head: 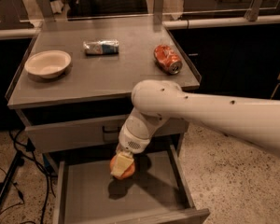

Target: Pick orange from middle drawer and place on counter

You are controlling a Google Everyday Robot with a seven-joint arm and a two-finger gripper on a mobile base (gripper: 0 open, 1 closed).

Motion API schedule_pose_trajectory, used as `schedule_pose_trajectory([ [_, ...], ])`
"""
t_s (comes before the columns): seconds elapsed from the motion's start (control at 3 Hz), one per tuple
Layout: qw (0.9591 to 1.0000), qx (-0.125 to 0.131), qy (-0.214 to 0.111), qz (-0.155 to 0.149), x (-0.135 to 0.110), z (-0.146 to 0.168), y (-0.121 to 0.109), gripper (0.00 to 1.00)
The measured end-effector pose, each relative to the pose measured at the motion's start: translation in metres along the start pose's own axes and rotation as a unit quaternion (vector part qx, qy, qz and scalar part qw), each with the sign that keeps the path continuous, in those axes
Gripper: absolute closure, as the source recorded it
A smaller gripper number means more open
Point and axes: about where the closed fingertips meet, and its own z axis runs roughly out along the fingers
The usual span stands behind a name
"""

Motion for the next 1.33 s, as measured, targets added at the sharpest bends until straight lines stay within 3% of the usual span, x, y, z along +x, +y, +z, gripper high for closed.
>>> schedule_pose_trajectory([
  [0.33,0.9997,0.026,0.004,-0.001,-0.004,-0.033,-0.003,1.00],
  [0.67,0.9971,0.075,-0.004,-0.008,-0.011,-0.065,-0.014,1.00],
  [1.0,0.9970,0.077,-0.004,-0.008,-0.012,-0.066,-0.014,1.00],
  [1.33,0.9942,0.107,-0.006,-0.003,-0.015,-0.090,-0.019,1.00],
])
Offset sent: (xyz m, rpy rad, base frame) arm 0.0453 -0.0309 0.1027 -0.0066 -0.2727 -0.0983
